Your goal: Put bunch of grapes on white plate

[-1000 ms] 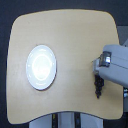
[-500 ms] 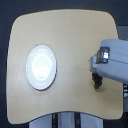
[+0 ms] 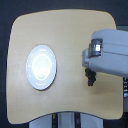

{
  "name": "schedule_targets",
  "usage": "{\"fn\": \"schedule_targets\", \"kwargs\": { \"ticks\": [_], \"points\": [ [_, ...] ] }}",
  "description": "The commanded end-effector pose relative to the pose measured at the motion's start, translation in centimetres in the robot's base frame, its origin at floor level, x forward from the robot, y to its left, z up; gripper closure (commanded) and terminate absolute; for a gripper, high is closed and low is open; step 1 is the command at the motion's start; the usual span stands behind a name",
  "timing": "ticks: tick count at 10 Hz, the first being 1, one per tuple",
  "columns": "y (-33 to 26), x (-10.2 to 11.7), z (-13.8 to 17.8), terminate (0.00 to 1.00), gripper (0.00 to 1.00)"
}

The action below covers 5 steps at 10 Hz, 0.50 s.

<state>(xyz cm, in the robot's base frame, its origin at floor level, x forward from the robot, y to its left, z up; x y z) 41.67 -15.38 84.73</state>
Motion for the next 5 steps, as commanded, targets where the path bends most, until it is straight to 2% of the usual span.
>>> {"fn": "schedule_targets", "kwargs": {
  "ticks": [1,5],
  "points": [
    [10.4,1.1,0.9,0.0,1.0],
    [18.0,1.5,-0.3,0.0,1.0]
  ]
}}
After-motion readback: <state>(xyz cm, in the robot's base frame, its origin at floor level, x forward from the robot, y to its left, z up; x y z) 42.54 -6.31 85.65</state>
